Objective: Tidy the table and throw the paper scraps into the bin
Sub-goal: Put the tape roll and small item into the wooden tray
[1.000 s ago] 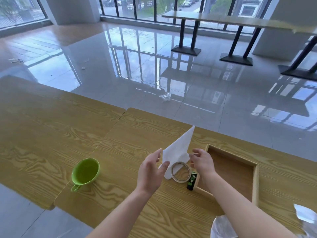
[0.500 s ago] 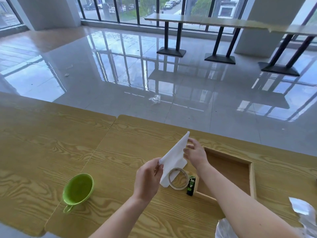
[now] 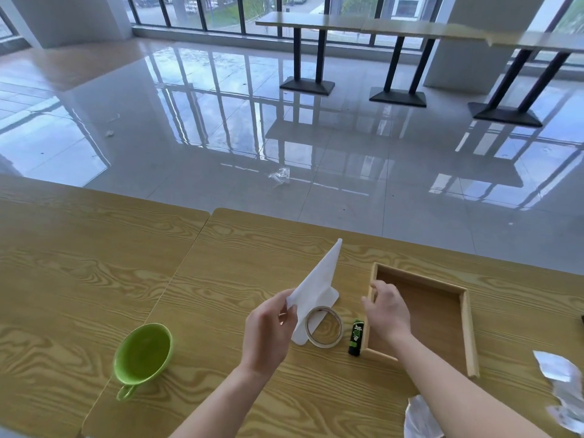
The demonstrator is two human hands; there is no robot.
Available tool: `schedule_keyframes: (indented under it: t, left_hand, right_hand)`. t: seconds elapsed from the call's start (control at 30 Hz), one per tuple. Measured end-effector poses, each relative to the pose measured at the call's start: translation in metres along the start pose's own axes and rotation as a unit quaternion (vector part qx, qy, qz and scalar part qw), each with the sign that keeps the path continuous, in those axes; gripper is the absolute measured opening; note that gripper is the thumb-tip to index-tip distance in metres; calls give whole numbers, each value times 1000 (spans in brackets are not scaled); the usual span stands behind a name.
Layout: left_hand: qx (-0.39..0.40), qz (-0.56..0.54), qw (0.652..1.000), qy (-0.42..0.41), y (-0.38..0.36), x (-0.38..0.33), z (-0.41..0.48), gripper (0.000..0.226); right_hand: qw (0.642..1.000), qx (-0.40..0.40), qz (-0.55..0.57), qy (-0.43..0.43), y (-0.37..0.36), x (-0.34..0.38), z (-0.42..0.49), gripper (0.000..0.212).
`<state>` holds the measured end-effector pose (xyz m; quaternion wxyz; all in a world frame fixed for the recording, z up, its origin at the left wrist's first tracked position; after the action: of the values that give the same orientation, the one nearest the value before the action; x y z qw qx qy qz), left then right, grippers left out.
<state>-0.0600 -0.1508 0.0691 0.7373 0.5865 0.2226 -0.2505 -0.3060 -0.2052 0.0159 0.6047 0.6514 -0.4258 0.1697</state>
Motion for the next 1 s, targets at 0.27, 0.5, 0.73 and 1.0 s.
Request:
schedule_keyframes:
  t: [0.27, 0.5, 0.73, 1.0]
  left_hand:
    - [-1, -4, 1000, 1, -3, -7, -8, 43]
    - [5, -11, 1000, -10, -8, -16, -16, 47]
    - [-11, 5, 1000, 12, -5, -13, -13, 44]
    - [-41, 13, 998, 48, 10, 11, 2, 44]
  right_hand:
    - [988, 72, -106, -85, -11, -60, -37, 33]
    - [989, 106, -93, -51, -27, -58, -63, 22]
    - [993, 95, -54, -43, -50, -43, -62, 20]
    - [992, 108, -45, -41, -78, -11, -51, 21]
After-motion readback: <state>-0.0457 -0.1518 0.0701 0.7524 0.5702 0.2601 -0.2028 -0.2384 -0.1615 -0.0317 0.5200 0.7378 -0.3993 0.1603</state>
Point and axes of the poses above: each hand's wrist, its own z-axis towards the middle knuckle, its own y-axis out of the back of the hand, x = y × z, the point moved 2 cm from there along z, towards the middle knuckle, and after that the axes turned 15 degrees about z, right-handed, at the moved point
